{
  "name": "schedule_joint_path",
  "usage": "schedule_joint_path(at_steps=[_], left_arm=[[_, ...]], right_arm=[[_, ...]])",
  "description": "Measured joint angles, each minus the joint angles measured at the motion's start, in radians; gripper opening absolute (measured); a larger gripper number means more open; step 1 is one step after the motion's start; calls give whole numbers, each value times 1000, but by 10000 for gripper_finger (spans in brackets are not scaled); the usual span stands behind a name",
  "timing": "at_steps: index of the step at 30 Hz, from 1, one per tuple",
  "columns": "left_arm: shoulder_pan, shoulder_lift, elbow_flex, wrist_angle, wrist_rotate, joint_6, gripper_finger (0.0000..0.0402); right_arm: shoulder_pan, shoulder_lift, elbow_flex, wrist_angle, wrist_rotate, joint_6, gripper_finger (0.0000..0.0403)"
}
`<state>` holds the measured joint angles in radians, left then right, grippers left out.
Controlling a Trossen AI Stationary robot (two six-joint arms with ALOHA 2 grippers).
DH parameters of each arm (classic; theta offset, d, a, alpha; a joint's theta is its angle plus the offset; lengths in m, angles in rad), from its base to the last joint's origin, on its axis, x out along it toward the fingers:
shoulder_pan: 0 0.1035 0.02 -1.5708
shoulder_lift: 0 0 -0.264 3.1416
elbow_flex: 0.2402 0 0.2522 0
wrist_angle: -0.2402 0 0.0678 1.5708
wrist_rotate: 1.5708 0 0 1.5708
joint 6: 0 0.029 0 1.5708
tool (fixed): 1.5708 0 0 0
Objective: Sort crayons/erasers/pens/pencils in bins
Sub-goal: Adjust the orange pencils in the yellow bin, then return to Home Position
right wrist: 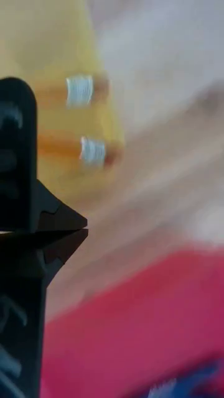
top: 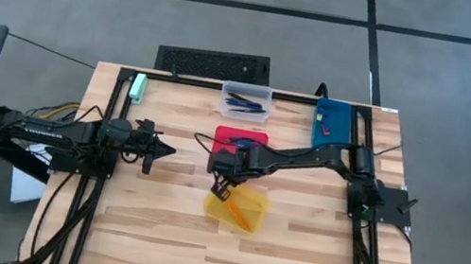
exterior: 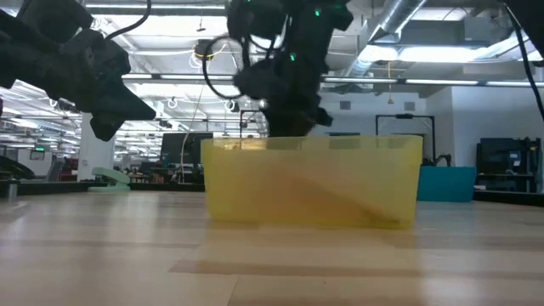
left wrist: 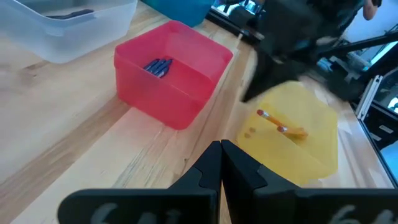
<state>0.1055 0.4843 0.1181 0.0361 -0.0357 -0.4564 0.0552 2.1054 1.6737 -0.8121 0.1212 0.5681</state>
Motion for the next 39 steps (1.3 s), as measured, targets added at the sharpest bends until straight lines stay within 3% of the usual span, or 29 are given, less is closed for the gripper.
schedule_joint_path(at_steps=[10, 18, 26, 30, 34, 39], left_arm=[[0, 0, 0, -2, 0, 0, 0], [0, 0, 1, -25, 2, 4, 0], [0, 0, 1, -31, 10, 24, 0], [0, -2, 1, -26, 14, 22, 0], [0, -37, 1, -20, 5, 19, 0], [0, -110, 1, -19, -14, 70, 0]], right_arm=[[14, -38, 2, 151, -61, -77, 2], [58, -190, -24, 11, -59, -102, 1], [95, -249, -237, 95, -162, -98, 0], [93, -289, -298, 154, -149, -102, 0], [94, -405, -366, 215, -89, -137, 0], [64, -611, -558, 357, -88, -198, 0]])
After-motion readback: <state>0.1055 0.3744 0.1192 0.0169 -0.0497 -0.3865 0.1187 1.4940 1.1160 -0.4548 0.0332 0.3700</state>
